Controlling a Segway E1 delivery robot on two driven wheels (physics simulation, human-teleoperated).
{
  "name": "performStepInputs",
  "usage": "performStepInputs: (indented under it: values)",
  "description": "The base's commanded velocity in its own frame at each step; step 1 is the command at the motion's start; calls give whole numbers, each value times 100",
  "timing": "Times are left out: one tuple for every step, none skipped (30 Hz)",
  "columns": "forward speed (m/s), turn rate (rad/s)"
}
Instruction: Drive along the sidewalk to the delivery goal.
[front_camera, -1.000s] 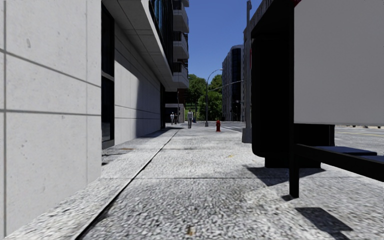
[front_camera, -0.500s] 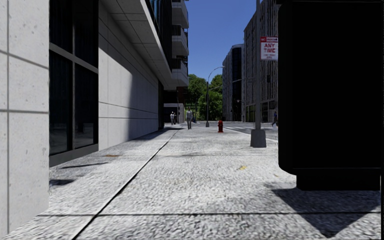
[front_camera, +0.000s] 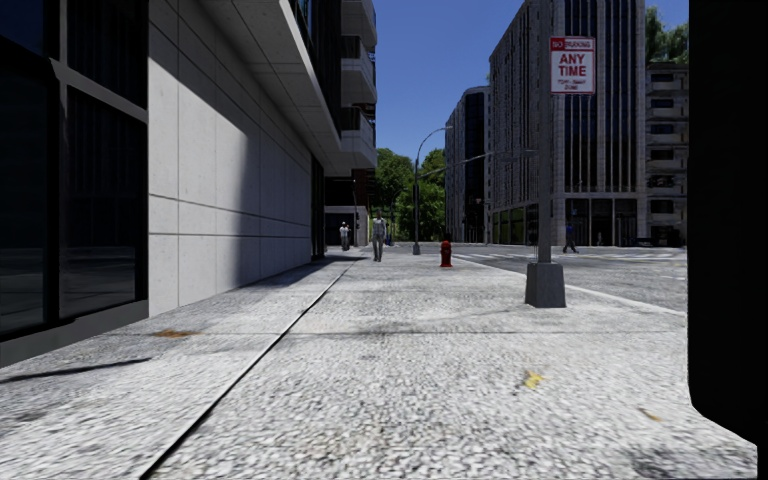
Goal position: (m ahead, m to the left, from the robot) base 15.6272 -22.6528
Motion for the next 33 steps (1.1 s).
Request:
performStepInputs:
  values:
    - [200, 0]
    - [200, 0]
    - [200, 0]
    - [200, 0]
    - [200, 0]
    - [200, 0]
    - [200, 0]
    - [200, 0]
    - [200, 0]
    - [200, 0]
    - [200, 0]
    - [200, 0]
    - [200, 0]
    - [200, 0]
    - [200, 0]
    - [200, 0]
    - [200, 0]
    - [200, 0]
    - [200, 0]
    - [200, -4]
    - [200, -19]
    - [200, -19]
    - [200, -36]
    - [200, -49]
    - [200, -60]
    - [200, -72]
    - [200, -72]
    - [200, -78]
    - [200, -79]
    - [200, -79]
    - [200, -79]
    - [200, -79]
    - [200, -79]
